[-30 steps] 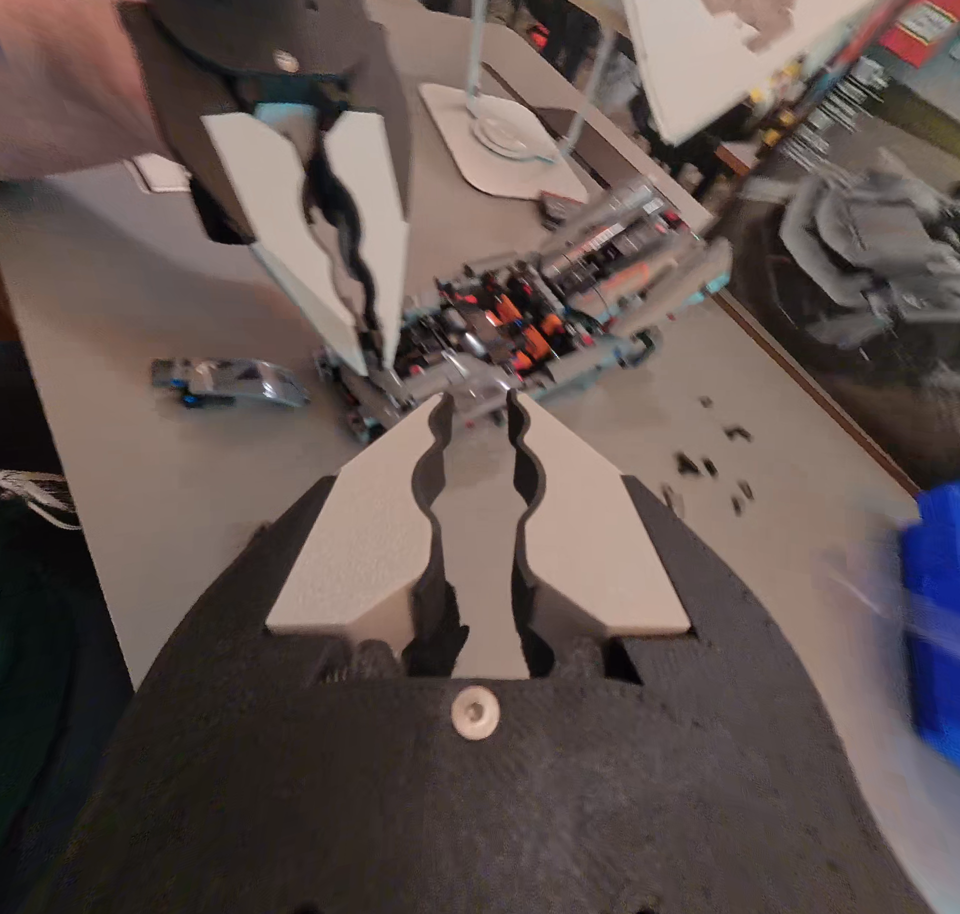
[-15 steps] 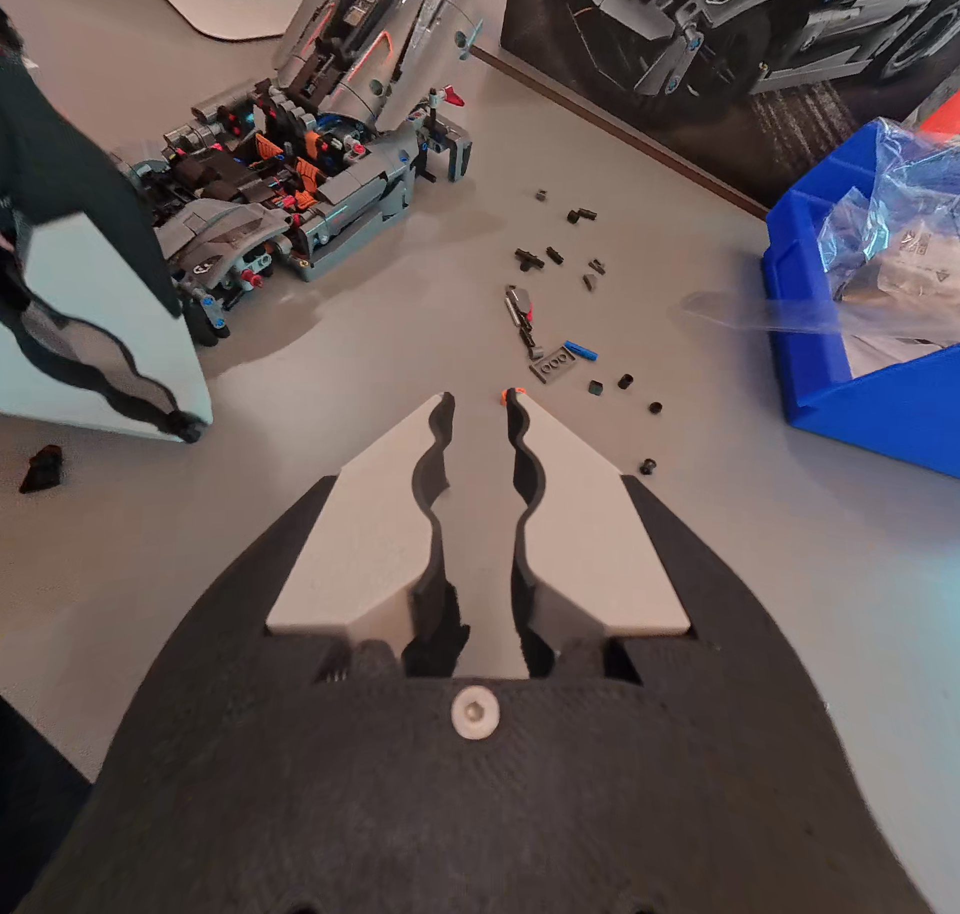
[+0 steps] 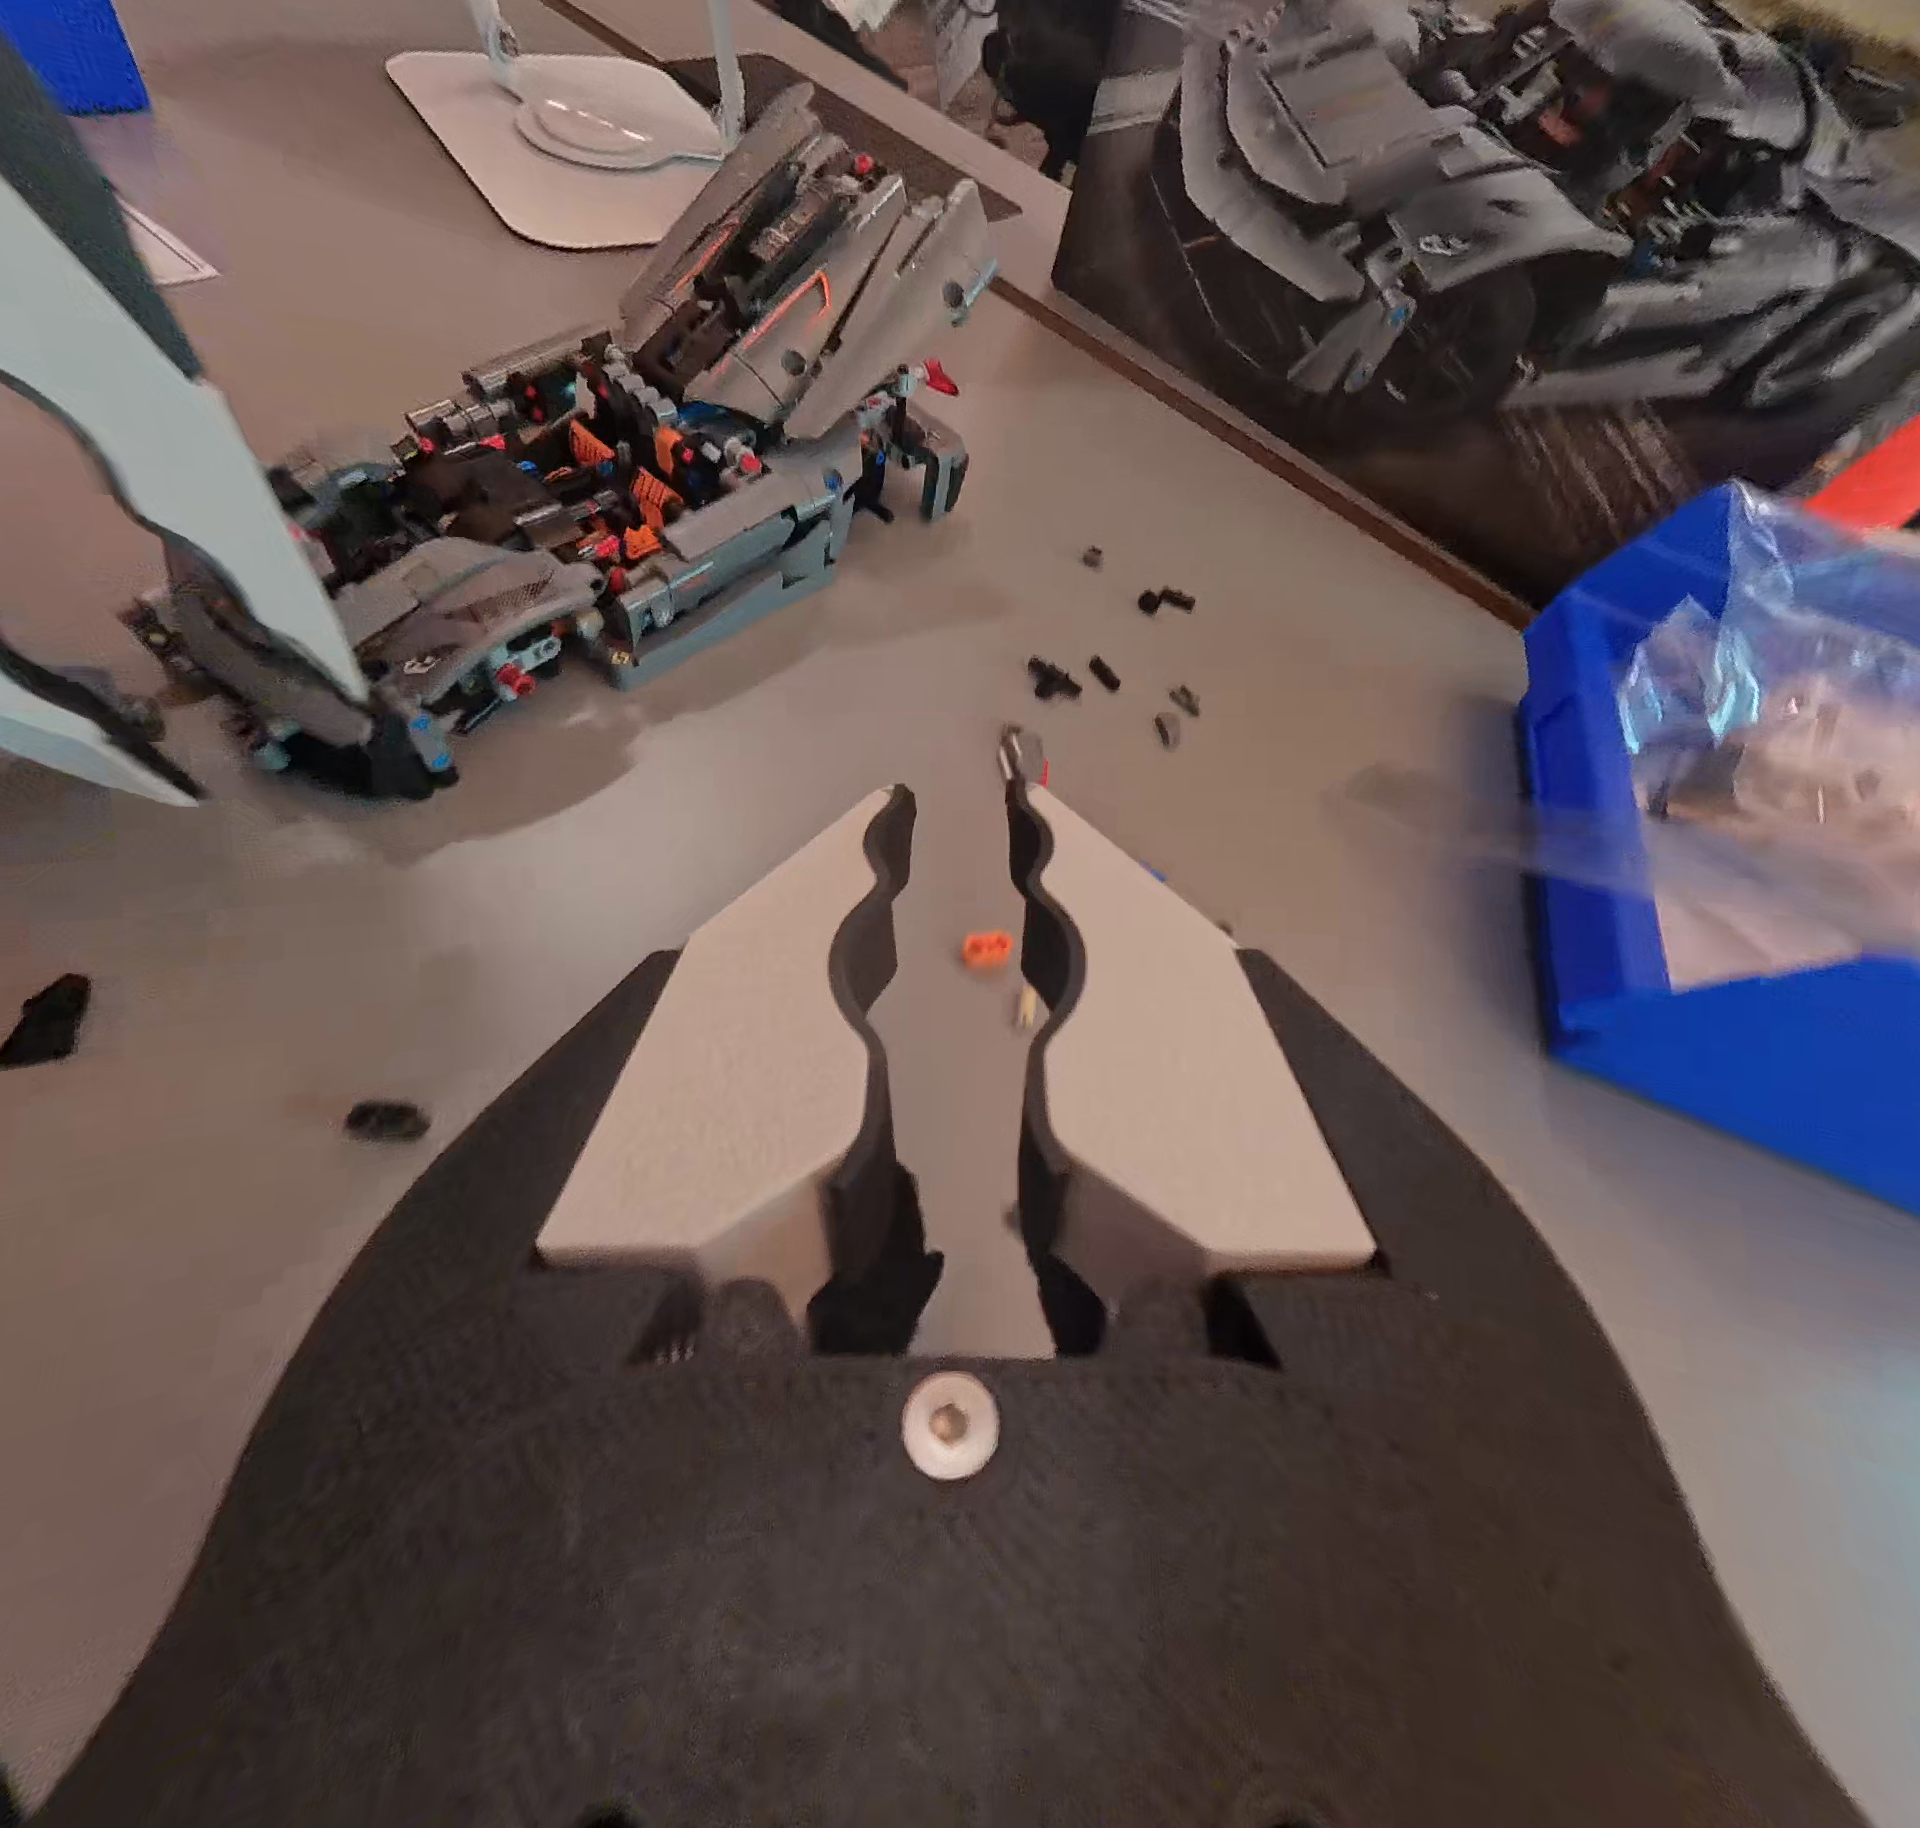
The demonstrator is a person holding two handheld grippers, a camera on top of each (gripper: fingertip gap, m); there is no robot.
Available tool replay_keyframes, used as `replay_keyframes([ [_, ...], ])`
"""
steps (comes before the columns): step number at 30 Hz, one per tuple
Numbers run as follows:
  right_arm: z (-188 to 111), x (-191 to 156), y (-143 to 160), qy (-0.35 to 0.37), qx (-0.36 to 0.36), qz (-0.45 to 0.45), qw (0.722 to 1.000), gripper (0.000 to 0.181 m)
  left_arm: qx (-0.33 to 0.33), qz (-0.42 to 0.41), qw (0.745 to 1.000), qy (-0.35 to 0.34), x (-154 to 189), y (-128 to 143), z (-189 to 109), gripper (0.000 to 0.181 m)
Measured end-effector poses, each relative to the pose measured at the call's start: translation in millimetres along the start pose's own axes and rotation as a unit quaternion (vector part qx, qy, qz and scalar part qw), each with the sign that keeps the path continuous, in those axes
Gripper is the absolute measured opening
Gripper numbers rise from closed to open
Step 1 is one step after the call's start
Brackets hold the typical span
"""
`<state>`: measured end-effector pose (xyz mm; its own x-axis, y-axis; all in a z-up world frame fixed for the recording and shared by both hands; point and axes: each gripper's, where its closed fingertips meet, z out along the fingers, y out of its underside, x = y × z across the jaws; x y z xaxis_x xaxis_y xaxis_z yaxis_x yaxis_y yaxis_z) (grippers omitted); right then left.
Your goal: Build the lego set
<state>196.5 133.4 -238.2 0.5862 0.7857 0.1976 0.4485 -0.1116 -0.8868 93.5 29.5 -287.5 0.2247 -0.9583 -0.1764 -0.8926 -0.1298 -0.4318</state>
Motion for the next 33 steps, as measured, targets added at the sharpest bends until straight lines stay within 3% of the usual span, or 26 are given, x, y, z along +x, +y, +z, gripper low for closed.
replay_keyframes([
  [1,10.8,2.3,-5.9,-0.009,-0.009,-0.012,1.0,0.018,0.016,-0.019,1.0,-0.016,-4.6,5.9,-11.4,0.031],
  [4,53.4,20.4,-8.7,-0.031,-0.064,-0.049,0.996,0.019,0.062,-0.079,0.994,-0.041,-10.4,28.0,-42.0,0.027],
  [8,110.1,39.2,3.9,-0.113,-0.128,-0.027,0.985,0.015,0.115,-0.148,0.98,-0.064,-12.4,59.4,-70.1,0.023],
  [15,168.1,61.3,37.8,-0.149,-0.2,-0.068,0.966,0.014,0.145,-0.205,0.965,-0.069,-9.2,96.9,-79.8,0.022],
  [21,180.9,59.4,44.8,-0.184,-0.21,-0.052,0.959,0.01,0.151,-0.227,0.96,-0.065,-7.6,114.2,-76.6,0.022],
  [27,179.9,58.2,45.3,-0.193,-0.214,-0.047,0.956,0.003,0.167,-0.253,0.952,-0.044,-0.7,114.9,-66.8,0.025],
  [33,153.2,38.3,16.4,-0.18,-0.169,-0.061,0.967,0.003,0.213,-0.281,0.935,0.017,32.1,96.7,-60.3,0.047],
])
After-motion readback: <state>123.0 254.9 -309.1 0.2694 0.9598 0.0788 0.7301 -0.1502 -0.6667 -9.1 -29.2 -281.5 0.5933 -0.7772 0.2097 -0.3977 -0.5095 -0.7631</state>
